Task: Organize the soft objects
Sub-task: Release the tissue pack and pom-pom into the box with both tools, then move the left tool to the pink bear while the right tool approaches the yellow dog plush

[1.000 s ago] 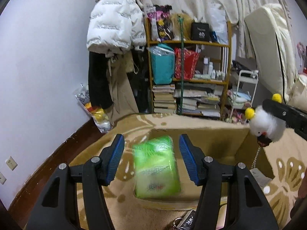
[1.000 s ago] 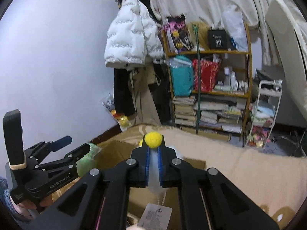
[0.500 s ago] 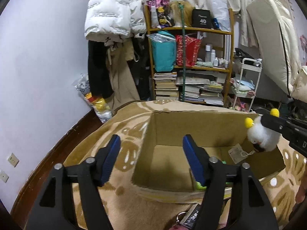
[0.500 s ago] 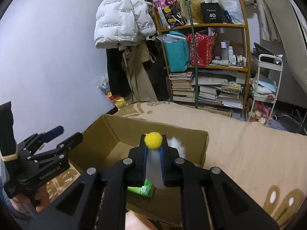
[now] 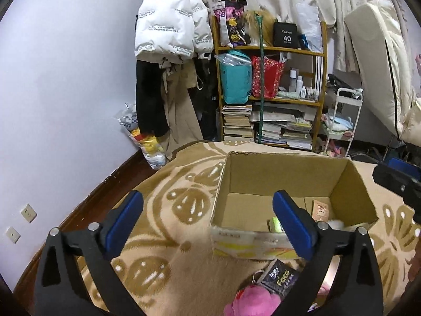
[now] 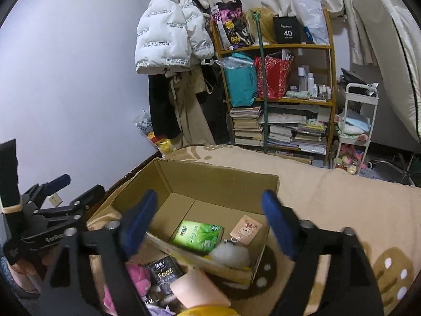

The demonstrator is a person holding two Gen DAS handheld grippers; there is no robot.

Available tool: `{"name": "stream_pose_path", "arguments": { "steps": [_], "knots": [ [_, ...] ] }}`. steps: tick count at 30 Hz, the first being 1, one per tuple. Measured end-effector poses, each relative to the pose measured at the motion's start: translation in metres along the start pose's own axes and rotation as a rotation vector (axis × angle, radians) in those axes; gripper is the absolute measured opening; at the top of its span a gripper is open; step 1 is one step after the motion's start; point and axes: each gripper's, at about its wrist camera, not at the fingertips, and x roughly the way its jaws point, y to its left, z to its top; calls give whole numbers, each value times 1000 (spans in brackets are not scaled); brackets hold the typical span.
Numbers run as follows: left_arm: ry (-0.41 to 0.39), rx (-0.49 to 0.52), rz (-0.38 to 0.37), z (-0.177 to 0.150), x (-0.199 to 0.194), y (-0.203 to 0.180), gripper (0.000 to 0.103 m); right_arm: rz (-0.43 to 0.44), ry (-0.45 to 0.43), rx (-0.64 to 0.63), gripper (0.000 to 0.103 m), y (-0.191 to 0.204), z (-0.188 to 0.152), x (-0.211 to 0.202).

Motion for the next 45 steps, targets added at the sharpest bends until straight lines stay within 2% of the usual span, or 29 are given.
{"name": "stream_pose_path", "arguments": {
  "steps": [2, 4, 10, 22, 33, 45],
  "knots": [
    [-1, -7, 7, -1, -10, 3, 99, -18, -27, 3, 103, 1, -1, -10],
    [-8, -8, 29, -4, -21, 7, 99, -26, -53, 6, 103, 3, -2, -22],
    [-2, -8, 31, -13, -49, 15, 99, -19, -64, 17, 103, 8, -1, -47],
    [66, 1, 17, -39, -85, 19, 99, -47, -51, 11, 103, 15, -23, -75],
    [94, 4, 21, -51, -90, 20, 99, -94, -27, 26, 103, 12, -41, -87],
    [137, 14, 32, -60, -82, 20, 99, -108, -9, 45, 103, 9, -50, -89]
  ]
}}
